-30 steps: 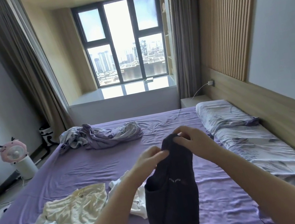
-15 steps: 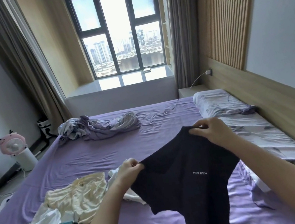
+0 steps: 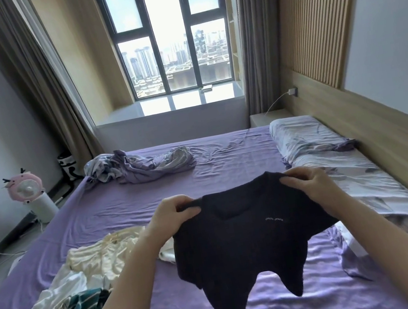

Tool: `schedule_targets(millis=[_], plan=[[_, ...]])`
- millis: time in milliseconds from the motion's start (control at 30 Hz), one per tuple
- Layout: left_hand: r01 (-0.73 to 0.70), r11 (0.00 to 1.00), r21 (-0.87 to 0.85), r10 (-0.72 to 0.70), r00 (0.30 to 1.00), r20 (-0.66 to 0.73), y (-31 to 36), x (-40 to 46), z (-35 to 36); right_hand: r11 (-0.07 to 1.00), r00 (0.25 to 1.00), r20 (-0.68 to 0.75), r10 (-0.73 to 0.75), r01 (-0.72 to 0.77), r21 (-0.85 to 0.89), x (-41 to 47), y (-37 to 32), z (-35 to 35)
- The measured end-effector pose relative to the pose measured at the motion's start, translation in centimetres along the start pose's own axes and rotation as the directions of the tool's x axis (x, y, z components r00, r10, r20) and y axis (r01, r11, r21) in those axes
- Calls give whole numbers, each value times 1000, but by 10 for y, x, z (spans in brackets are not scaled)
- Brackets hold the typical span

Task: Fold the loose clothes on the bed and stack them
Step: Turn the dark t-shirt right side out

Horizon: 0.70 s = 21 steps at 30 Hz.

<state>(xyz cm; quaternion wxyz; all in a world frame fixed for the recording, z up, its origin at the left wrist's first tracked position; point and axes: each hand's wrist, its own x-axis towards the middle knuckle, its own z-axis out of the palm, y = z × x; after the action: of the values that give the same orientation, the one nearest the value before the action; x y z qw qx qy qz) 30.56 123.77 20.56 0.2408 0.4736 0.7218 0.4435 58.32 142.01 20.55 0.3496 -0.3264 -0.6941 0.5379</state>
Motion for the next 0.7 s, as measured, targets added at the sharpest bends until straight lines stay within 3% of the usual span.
schedule_targets(millis=[100,200,300,433,533,700], plan=[[-64,996,56,73,980,-183,3,-8,0,997,999,-18,-44,43,-65,0,-5,4],[-53,956,289,140,947,-290,8,-20,-6,966,987,-62,-149,132,-222,0,-12,11],[5,839,543,244,890,-384,11,-32,-12,911,969,-79,-233,190,-366,-5,-15,21],[-7,711,703,366,858,-361,11,-49,-19,779,946,-63,-318,223,-587,-18,-19,36],[-36,667,745,417,846,-332,7,-59,-26,755,916,-2,-401,329,-567,-32,-25,45],[-157,705,692,474,830,-295,-1,-84,-38,820,926,20,-378,345,-456,-61,-36,59]])
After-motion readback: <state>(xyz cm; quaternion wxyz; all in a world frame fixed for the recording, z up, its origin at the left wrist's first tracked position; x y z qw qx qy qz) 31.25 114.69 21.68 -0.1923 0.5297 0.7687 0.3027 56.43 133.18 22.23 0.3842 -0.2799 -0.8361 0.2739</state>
